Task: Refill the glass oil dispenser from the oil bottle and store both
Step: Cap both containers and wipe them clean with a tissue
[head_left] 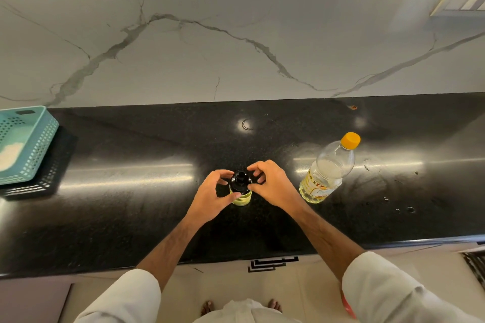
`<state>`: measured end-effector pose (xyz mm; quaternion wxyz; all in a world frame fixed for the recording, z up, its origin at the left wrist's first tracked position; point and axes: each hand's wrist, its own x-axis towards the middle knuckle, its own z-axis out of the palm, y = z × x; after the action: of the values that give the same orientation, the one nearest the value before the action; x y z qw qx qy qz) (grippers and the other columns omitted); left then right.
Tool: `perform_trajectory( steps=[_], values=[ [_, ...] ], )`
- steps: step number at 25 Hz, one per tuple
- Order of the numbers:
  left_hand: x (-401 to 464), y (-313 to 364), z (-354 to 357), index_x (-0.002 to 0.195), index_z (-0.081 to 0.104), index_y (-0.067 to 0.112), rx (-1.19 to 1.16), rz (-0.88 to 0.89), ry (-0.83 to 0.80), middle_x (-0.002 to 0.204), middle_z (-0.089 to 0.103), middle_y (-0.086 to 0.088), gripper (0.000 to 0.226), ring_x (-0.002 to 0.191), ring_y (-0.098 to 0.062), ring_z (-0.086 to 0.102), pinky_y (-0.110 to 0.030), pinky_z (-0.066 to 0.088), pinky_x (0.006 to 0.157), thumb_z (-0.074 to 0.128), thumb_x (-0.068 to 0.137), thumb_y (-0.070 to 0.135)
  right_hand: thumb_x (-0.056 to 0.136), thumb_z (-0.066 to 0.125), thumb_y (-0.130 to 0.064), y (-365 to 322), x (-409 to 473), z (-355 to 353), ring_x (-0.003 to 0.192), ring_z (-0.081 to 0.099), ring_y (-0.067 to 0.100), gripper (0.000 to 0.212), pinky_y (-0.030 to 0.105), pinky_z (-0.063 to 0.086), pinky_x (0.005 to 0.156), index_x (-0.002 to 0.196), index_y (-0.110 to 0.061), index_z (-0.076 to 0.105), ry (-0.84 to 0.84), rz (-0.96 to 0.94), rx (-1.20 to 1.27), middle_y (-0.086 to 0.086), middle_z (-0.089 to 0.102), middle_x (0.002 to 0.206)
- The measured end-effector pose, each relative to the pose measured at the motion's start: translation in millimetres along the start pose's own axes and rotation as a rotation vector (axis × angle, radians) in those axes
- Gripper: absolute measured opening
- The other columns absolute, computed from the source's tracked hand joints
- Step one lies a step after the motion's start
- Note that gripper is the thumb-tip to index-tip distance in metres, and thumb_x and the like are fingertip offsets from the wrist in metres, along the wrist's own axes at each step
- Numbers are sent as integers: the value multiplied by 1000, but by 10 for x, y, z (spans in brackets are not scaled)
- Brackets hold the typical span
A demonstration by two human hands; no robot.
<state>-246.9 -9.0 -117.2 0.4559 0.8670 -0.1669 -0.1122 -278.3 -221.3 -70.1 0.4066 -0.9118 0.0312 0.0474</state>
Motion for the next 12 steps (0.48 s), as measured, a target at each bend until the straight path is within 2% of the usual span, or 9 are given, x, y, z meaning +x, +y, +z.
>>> perform_trajectory(
  steps=[2,5,8,12],
  values=[
    [19,8,14,135,52,31,14,8,-5,127,58,19,65,112,0,57,-13,41,83,85,79,33,87,80,-18,-134,33,-79,104,56,5,54,23,52,91,137,-25,60,-62,-143,-125,-8,54,118],
    [71,7,45,133,54,31,19,-13,-16,123,59,18,64,110,0,57,-12,40,81,86,78,34,93,73,-21,-335,138,-129,112,55,10,44,29,50,95,135,-24,61,-172,-254,-362,-5,56,122],
    [90,0,56,130,55,32,28,-29,-19,119,60,21,63,107,3,58,-12,39,79,87,76,36,96,70,-16,-412,196,-135,106,59,16,31,36,53,94,127,-18,65,-232,-217,-406,1,60,117],
    [97,-2,50,129,55,34,28,-33,-21,119,60,22,62,105,4,58,-10,40,78,87,76,36,98,68,-17,-394,182,-108,106,61,17,26,35,53,96,124,-15,65,-210,-176,-353,3,61,117]
  ],
)
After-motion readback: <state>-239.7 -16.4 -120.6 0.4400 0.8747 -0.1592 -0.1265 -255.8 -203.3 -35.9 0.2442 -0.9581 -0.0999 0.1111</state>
